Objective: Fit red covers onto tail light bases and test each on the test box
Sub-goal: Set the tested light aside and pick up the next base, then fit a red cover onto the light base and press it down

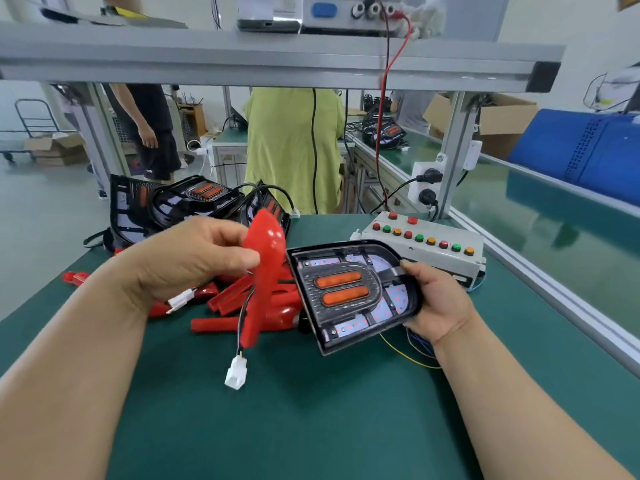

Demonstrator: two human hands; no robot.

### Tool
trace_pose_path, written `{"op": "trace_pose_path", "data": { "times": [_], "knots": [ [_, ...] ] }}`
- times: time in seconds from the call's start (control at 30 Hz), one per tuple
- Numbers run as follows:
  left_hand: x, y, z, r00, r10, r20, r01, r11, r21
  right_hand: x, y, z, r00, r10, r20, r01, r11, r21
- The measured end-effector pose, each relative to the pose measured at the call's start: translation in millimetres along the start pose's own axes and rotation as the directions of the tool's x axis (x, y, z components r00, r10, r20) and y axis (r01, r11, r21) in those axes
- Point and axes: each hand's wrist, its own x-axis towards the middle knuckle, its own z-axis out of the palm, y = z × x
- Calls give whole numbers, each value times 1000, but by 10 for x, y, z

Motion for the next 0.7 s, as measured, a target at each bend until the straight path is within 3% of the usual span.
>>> {"op": "trace_pose_path", "data": {
  "times": [0.13,0.27,0.53,0.6,0.7],
  "knots": [
    [-29,124,43,981,70,-178,-87,992,-87,30,40,60,1000,-13,8,13,1000,5],
    [-28,325,325,975,165,-145,-125,960,251,35,73,155,998,-38,40,38,999,10],
    [80,352,892,985,153,75,-170,848,503,-111,120,391,985,-140,104,153,980,-129],
    [91,351,982,991,125,57,-135,820,557,-141,155,455,984,-165,64,175,964,-200],
    [125,349,1066,981,160,-108,-59,780,623,-143,192,487,981,-196,-10,191,964,-186]
  ]
}}
